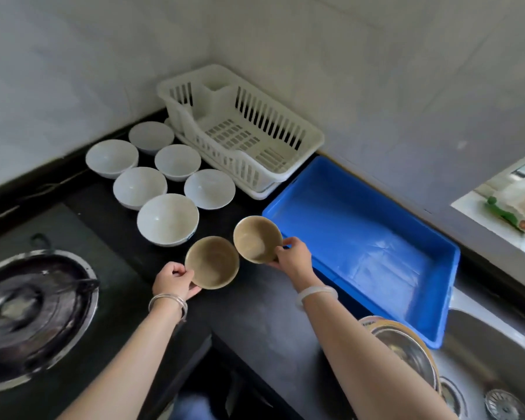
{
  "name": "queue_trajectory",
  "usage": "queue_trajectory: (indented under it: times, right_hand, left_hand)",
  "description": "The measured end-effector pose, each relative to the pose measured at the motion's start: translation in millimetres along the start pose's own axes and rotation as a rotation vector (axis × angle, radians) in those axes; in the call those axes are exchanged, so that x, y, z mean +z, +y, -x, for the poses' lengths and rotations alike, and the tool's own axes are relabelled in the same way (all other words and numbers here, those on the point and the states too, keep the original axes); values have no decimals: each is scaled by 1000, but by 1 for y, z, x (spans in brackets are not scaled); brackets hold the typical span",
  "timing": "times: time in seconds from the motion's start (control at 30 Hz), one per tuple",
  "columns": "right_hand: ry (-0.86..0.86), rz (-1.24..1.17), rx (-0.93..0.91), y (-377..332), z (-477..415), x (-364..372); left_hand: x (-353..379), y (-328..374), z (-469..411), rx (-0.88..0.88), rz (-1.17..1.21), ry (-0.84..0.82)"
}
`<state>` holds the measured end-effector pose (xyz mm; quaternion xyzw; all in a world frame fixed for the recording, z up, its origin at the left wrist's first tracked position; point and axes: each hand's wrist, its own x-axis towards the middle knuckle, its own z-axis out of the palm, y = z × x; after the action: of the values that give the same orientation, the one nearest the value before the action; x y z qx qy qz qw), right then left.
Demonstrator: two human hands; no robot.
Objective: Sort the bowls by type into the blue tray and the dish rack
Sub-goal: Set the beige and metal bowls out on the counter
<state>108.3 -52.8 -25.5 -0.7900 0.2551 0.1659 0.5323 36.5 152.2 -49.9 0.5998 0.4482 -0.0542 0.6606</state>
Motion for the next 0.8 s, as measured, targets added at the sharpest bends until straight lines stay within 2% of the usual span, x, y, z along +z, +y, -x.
queue_trajectory:
  times: [0.43,0.6,0.8]
  right_hand:
    - [18,81,44,-13,-43,62]
    - [46,76,138,-15,-47,70]
    - [6,-173,185,-12,-45,74]
  left_hand:
    - [-6,-6,-32,-64,35,27]
    - [-4,-7,-33,-82,57,26]
    - [1,-8,-34,-72,51,50]
